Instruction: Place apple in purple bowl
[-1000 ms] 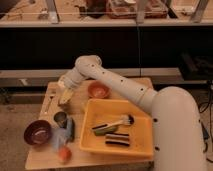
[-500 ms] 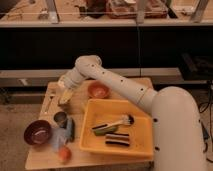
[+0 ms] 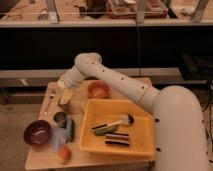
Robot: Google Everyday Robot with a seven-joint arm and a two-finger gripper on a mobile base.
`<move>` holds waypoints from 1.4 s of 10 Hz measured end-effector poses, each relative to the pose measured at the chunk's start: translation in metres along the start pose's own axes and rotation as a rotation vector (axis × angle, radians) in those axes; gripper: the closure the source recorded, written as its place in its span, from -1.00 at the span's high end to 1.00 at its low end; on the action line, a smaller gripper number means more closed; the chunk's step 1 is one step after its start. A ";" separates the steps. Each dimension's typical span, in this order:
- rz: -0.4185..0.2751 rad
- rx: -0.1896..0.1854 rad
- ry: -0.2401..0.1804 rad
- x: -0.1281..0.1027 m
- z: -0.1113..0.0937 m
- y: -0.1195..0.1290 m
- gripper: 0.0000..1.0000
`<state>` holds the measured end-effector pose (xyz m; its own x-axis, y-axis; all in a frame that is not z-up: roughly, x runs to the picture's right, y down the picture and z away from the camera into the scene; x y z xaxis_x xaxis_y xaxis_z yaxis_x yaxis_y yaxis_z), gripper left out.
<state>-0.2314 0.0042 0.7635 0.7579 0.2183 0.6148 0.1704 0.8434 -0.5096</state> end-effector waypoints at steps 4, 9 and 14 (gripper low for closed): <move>0.014 -0.073 0.105 -0.020 -0.017 0.093 0.60; 0.068 -0.059 0.142 -0.007 -0.018 0.181 0.60; 0.059 -0.088 0.118 0.006 -0.001 0.187 0.60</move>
<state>-0.1943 0.1630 0.6710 0.8361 0.2023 0.5099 0.1744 0.7832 -0.5968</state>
